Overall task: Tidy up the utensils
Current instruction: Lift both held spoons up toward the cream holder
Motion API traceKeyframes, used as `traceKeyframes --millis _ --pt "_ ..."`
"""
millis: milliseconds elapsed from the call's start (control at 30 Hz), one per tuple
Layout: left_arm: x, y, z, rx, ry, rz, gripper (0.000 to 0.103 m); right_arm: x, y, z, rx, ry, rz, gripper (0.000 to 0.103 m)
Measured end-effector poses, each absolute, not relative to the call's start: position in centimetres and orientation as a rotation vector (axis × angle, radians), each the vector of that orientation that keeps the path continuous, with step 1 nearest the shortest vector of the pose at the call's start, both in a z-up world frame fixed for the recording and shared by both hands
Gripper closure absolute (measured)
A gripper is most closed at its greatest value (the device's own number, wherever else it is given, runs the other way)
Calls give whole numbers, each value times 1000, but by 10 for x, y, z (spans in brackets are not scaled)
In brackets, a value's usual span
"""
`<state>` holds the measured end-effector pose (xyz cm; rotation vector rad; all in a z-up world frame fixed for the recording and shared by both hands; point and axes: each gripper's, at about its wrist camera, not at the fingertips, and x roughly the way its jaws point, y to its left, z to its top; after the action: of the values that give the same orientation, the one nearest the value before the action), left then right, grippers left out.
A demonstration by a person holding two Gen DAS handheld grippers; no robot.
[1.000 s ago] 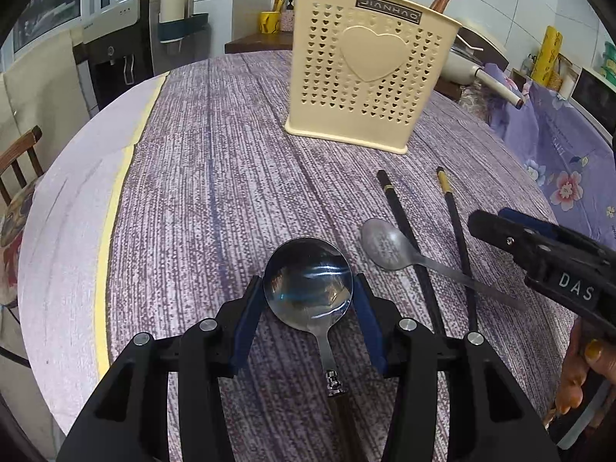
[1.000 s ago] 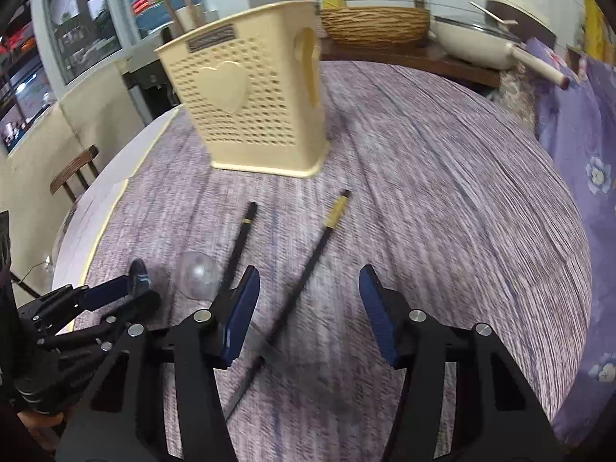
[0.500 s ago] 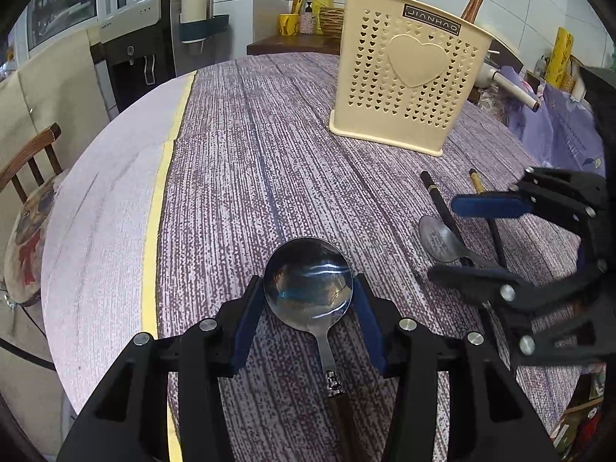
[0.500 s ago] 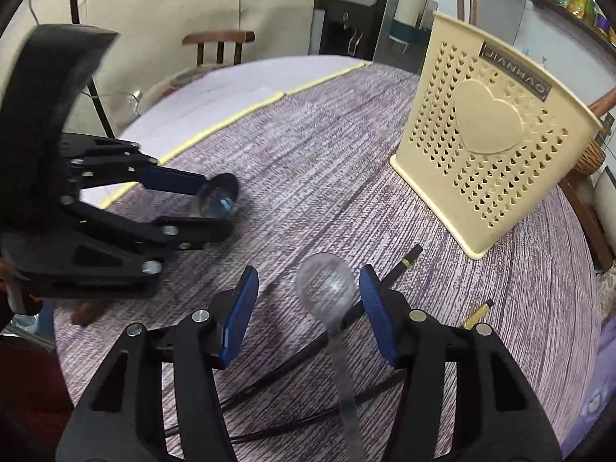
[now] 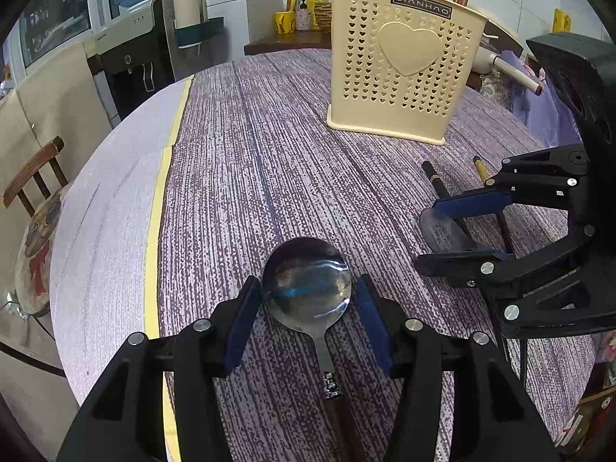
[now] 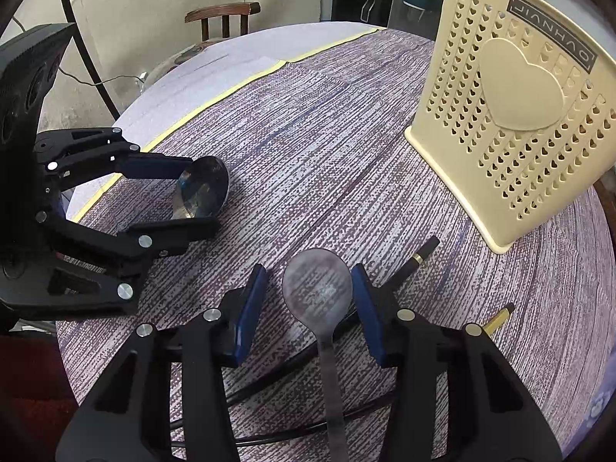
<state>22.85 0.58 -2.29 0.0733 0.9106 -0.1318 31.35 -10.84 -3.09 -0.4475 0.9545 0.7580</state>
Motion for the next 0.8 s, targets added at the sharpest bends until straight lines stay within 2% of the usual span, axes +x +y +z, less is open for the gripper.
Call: traceKeyframes --millis 167,333,533,567,800 --pt "229 0 -24 94 927 -124 41 316 -110 -29 -448 980 761 58" --pt "231 -1 -24 95 937 -115 41 317 -111 -28 -450 991 757 58" --pt "237 -3 -22 88 952 -102 55 319 -106 -30 -445 997 740 61" --pt "238 -3 -21 88 954 -102 56 319 -106 -29 -441 997 733 66" --pt "244 -6 -19 68 948 -116 56 315 -108 -28 -396 980 708 66"
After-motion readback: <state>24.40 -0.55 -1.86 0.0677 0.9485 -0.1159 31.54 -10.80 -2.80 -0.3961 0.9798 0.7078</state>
